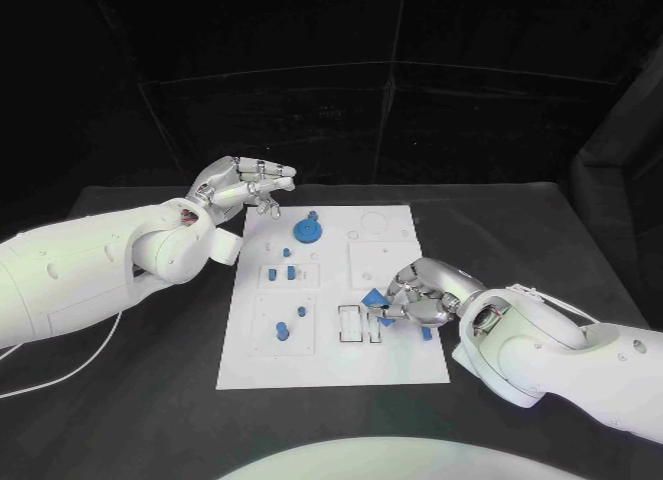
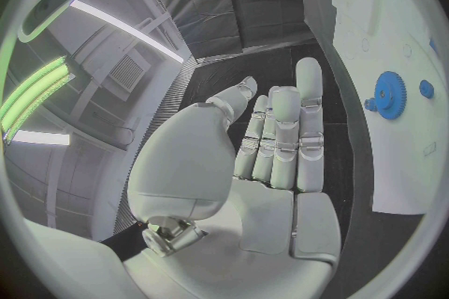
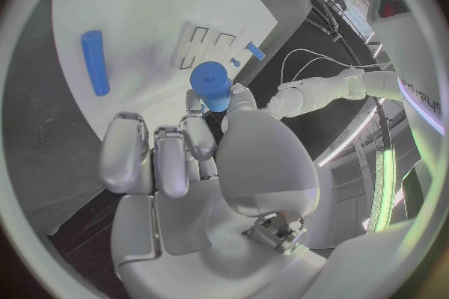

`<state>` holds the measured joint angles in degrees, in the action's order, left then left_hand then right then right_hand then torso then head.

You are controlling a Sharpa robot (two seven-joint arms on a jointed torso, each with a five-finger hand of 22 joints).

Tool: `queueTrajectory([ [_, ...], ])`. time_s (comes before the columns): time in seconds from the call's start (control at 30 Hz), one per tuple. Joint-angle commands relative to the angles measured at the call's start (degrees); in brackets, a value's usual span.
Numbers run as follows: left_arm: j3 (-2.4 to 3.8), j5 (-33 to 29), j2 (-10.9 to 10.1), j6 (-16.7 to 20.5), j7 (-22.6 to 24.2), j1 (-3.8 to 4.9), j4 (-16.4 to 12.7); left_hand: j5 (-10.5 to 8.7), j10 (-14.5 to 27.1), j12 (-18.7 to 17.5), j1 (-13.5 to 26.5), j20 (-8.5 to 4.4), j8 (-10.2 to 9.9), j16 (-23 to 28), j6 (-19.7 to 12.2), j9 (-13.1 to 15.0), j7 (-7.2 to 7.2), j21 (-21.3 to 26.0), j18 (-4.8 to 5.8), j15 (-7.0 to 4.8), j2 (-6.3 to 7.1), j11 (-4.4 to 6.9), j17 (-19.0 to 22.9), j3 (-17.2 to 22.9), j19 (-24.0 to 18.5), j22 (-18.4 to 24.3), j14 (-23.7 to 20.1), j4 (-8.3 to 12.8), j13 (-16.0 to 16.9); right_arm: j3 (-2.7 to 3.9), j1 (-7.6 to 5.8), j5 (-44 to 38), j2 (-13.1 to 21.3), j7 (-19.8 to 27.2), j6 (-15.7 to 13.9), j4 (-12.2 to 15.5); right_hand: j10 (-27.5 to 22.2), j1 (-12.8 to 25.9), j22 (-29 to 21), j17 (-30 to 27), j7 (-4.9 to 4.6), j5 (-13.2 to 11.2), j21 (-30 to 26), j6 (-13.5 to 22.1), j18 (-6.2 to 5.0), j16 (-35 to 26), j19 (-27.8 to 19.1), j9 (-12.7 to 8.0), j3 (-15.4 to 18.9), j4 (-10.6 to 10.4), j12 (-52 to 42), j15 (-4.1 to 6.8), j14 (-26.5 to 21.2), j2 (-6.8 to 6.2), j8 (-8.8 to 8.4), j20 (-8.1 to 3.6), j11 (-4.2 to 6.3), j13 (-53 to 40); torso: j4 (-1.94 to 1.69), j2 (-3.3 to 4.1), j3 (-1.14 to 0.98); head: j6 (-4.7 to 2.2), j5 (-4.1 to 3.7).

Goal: Assemble the parts on the task board

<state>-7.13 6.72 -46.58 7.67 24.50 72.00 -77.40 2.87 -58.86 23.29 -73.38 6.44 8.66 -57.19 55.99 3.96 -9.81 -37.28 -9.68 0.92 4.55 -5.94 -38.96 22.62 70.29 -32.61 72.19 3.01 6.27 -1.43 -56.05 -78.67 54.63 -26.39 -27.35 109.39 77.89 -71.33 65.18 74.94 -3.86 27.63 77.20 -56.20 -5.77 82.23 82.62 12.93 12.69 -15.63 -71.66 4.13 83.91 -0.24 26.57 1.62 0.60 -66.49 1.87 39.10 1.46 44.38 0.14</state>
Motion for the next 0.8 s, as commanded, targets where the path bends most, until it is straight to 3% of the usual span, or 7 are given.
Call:
queueTrajectory([
  [0.03,0.02,-0.1,0.1,-0.8,0.2,0.06,-0.1,-0.06,0.5,0.2,-0.2,0.1,0.3,0.3,-0.2,-0.1,-0.37,0.3,-0.75,-0.01,-0.12,0.12,0.0,-0.2,-0.2,0.1,-0.4,0.0,0.1,0.03,-0.1,1.7,-0.8,0.0,1.8,-0.5,1.1,0.7,1.0,2.1,0.26,-0.7,0.8,-1.0,1.3,1.0,0.5,0.5,0.0,-0.7,-1.0,0.6,3.9,1.28,0.56,-0.29,0.2,-1.4,-0.04,0.07,0.05,0.12,0.06],
  [0.33,0.02,-0.1,0.1,-0.8,0.1,0.07,-0.1,-0.06,0.5,0.2,-0.2,0.1,0.3,0.3,-0.2,-0.1,-0.38,0.3,-0.75,-0.01,-0.13,0.1,0.2,-0.2,-0.2,0.1,-0.5,0.1,0.1,0.02,-0.11,1.6,-3.5,-2.9,6.6,-1.8,3.5,3.8,3.2,3.8,1.33,-2.3,2.1,-3.4,1.7,1.9,1.2,1.9,1.1,-0.9,-3.1,1.3,4.1,3.64,1.15,-0.77,1.1,-4.8,0.08,0.07,0.02,0.46,0.28],
  [0.8,0.01,-0.1,0.2,-1.0,0.0,0.07,0.0,-0.06,0.5,0.2,-0.2,0.1,0.3,0.3,-0.2,-0.1,-0.38,0.3,-0.75,-0.01,-0.13,0.1,0.2,-0.2,-0.2,0.1,-0.5,0.1,0.1,0.01,-0.12,0.2,-6.3,-5.4,7.2,-3.2,3.9,4.2,3.2,3.7,1.54,-2.7,2.1,-3.9,1.69,1.8,1.2,2.1,1.4,-0.9,-3.3,1.43,4.0,3.96,1.11,-0.89,1.29,-5.3,0.05,0.02,-0.02,0.55,0.37],
])
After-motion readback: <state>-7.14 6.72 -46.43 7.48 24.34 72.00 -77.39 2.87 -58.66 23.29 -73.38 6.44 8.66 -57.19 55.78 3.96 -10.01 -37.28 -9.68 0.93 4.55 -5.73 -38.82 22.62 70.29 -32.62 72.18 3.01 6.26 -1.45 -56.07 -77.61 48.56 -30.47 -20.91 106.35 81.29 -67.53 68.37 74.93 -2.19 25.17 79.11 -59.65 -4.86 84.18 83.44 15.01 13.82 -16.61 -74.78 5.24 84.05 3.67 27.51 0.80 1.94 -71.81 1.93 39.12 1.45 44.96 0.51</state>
